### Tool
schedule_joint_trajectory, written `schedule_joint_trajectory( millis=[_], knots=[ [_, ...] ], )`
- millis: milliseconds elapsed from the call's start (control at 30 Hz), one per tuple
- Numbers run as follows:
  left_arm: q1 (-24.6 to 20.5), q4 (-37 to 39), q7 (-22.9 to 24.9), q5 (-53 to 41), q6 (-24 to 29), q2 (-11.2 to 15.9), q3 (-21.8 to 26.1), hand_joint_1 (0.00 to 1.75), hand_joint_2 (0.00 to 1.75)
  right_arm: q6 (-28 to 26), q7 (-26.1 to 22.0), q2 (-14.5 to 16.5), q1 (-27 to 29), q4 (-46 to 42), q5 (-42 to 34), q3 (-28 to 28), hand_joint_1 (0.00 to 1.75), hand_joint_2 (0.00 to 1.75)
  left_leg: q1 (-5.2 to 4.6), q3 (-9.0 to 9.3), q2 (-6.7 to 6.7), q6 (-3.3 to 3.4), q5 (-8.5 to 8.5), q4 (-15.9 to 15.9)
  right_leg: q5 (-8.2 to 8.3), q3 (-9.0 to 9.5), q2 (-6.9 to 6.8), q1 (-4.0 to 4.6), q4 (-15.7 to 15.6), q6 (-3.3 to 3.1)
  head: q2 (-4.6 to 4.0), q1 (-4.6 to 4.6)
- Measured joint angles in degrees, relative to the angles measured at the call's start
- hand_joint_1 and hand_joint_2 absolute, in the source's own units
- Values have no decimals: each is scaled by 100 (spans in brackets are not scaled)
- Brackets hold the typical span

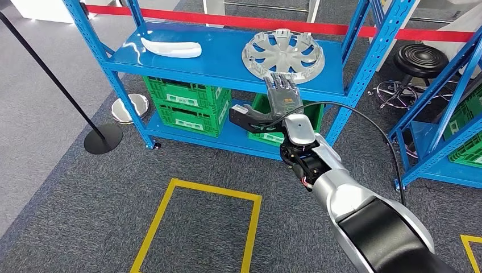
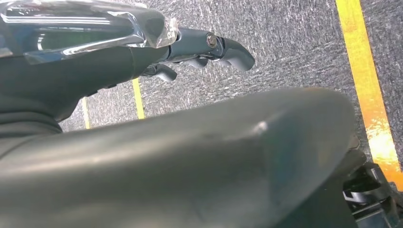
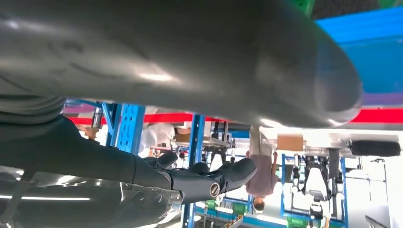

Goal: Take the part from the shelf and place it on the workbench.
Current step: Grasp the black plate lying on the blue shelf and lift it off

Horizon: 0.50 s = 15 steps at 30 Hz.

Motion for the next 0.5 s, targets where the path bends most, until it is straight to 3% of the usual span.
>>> schedule_joint_trajectory(
  millis=[33,133,200,333,400,467,500],
  knots=[
    [5,0,-10,2,0,-2,1,0,0,-18,-28,-8,19,3,1,-1,0,0,14,5,-6,-26,-24,21,102,-6,-2,-12,-57,15,0,0],
    [4,0,-36,6,0,0,4,0,0,-74,-112,-13,34,6,3,-12,0,0,70,3,-16,-162,-167,181,613,452,-12,-47,-1083,61,0,7],
    [-3,0,-49,6,-6,5,8,0,0,-113,-167,-2,44,7,7,-24,0,0,76,-30,-24,-240,-249,275,657,610,10,-31,-1373,0,0,9],
    [-2,-1,-58,4,-34,8,20,0,0,-216,-275,33,52,7,26,-59,0,0,92,-93,-19,-285,-354,398,593,616,33,-20,-1327,-188,0,-20],
    [-8,-1,-58,-2,-35,9,33,0,0,-256,-311,64,43,5,49,-80,0,0,92,-388,0,-299,-609,960,570,645,31,-23,-1331,-243,0,-44],
    [-4,0,-58,-5,-35,9,45,0,0,-274,-343,87,55,5,70,-98,0,0,90,-887,6,-297,-887,1807,544,664,28,-7,-1330,-274,0,-62],
    [1,0,-58,-5,-35,9,51,0,0,-280,-357,98,68,5,78,-107,0,0,88,-1084,6,-288,-913,2071,529,678,27,4,-1329,-283,0,-64]
  ],
)
